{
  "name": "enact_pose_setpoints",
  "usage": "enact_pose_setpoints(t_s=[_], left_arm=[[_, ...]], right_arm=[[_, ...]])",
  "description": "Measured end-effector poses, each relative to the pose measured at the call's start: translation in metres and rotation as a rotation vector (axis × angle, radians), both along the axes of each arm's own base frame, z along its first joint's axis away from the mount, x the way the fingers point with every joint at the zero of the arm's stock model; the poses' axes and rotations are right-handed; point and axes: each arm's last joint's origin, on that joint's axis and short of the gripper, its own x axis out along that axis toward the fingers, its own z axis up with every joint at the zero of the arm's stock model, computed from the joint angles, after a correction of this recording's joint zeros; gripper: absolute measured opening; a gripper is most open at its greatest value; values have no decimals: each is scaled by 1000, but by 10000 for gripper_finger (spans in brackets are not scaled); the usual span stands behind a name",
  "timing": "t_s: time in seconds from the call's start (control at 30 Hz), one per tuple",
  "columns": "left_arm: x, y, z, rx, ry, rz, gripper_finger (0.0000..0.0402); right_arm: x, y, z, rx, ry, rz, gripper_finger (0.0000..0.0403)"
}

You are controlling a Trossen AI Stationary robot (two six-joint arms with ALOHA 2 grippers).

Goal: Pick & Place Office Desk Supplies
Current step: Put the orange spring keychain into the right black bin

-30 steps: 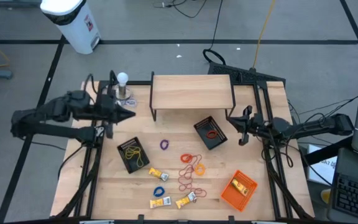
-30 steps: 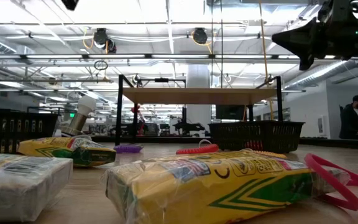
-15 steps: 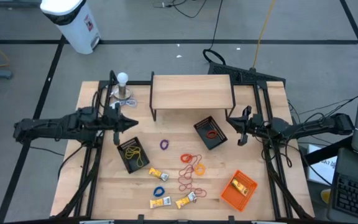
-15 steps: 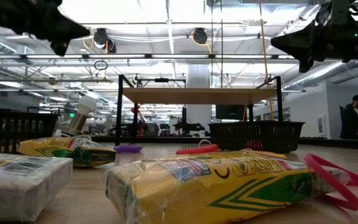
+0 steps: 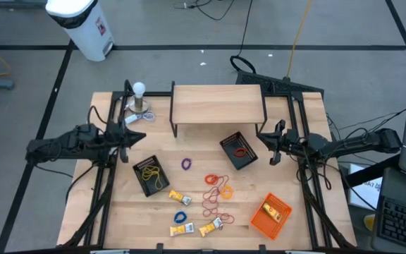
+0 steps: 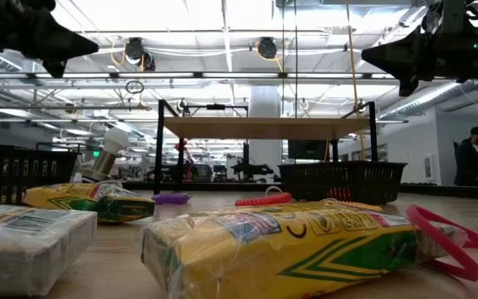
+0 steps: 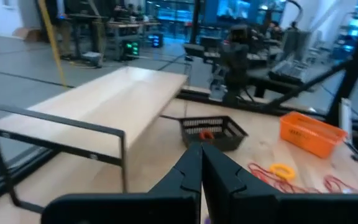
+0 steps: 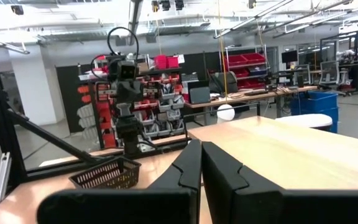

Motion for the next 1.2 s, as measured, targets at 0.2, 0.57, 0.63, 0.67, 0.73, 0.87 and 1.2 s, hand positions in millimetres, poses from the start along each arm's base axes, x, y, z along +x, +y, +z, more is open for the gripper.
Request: enact_pose_setpoints(t_s=[0.2, 0.57, 0.63, 0.67, 0.73, 0.87, 1.2], left_arm=[[8, -1, -24, -21, 42, -51, 1], [14, -3, -41, -48, 32, -90, 3], [14, -3, -41, -23, 37, -93, 1], [14, -3, -41, -12, 39, -94, 1], [14, -2, -41, 0, 41, -94, 3], [14, -1, -41, -34, 33, -77, 2], [21, -1, -69, -68, 26, -106, 5]], right_arm=[[0, 0, 0, -3, 2, 2, 4], [0, 0, 0, 1, -5, 3, 4], [0, 0, 0, 0, -2, 4, 4], [0, 0, 0, -1, 3, 5, 4], [0, 1, -1, -7, 12, 33, 4], [1, 2, -2, -3, 15, 84, 4], [2, 4, -1, 121, -21, 157, 4]])
